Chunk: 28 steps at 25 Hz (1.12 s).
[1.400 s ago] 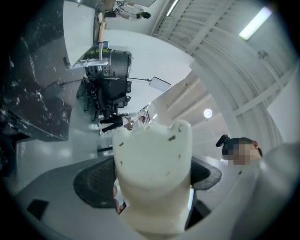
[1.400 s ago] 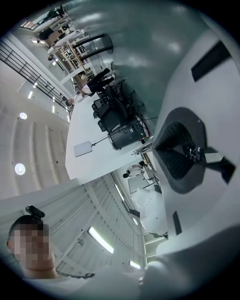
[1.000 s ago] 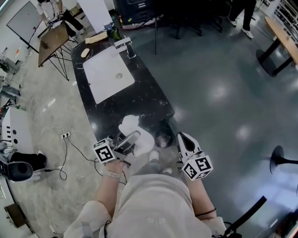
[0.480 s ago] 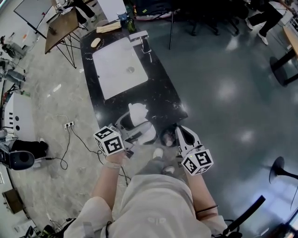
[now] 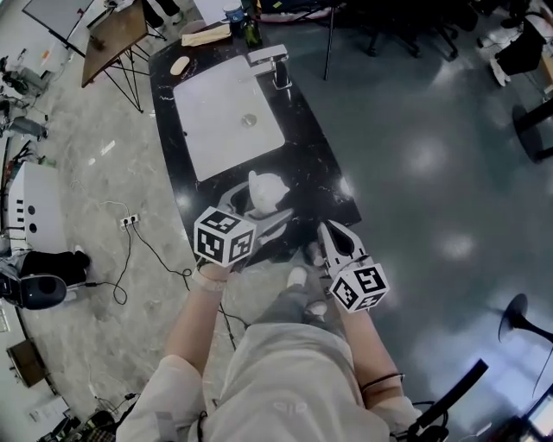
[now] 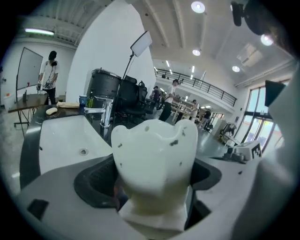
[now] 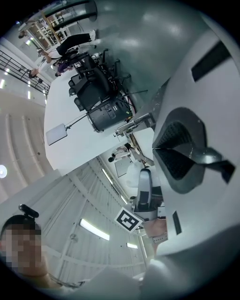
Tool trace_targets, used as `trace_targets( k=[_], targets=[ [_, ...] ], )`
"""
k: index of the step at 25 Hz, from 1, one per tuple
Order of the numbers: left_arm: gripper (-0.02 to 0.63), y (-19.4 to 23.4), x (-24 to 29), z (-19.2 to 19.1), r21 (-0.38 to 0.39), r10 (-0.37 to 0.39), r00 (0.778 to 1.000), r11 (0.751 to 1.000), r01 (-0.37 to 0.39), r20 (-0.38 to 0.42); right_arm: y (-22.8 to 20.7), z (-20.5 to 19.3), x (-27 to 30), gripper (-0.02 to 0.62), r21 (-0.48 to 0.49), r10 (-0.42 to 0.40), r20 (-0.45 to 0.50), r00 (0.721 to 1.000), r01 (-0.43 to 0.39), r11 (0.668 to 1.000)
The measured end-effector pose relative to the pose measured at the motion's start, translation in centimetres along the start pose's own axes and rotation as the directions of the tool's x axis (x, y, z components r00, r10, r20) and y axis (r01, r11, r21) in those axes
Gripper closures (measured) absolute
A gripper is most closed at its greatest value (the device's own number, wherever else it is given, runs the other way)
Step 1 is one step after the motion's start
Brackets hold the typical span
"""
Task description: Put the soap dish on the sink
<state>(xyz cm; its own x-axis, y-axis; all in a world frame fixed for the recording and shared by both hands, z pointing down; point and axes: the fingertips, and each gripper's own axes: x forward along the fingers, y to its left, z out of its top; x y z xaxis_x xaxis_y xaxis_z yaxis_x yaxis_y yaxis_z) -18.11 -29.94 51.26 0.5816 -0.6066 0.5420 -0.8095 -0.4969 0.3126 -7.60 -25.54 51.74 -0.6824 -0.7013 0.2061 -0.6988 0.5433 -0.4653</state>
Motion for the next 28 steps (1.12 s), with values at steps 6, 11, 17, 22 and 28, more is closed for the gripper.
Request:
trace_targets(
  k=[6, 11, 17, 22, 28],
  targets=[
    [0.150, 4.4, 2.6, -1.8, 0.166, 0.131, 0.982, 0.980, -0.108, -0.136, -1.6, -1.3, 3.0, 0.575, 0.026, -0.033, 0.002, 0.999, 0.033, 0.999],
    [0.152, 7.2, 4.7, -3.1, 0.266, 0.194, 0.958, 0.955, -0.134, -0.211, -2.0, -2.5, 4.4, 0.575, 0.031, -0.045, -0.019, 0.999, 0.045, 0.998],
    [0.156, 8.9, 6.8, -3.4, 0.333, 0.198, 0.949, 0.937, -0.110, -0.244, -2.5, -3.2, 5.3, 0.575, 0.036, -0.053, -0.030, 0.998, 0.054, 0.998],
    [0.156, 8.6, 8.2, -2.9, 0.380, 0.195, 0.946, 0.921, -0.086, -0.258, -2.8, -3.8, 5.3, 0.575, 0.038, -0.051, -0.039, 0.998, 0.053, 0.998],
    [0.161, 8.0, 10.1, -3.3, 0.395, 0.185, 0.939, 0.917, -0.059, -0.289, -3.4, -4.7, 4.5, 0.575, 0.044, -0.061, -0.056, 0.997, 0.063, 0.997]
  ],
)
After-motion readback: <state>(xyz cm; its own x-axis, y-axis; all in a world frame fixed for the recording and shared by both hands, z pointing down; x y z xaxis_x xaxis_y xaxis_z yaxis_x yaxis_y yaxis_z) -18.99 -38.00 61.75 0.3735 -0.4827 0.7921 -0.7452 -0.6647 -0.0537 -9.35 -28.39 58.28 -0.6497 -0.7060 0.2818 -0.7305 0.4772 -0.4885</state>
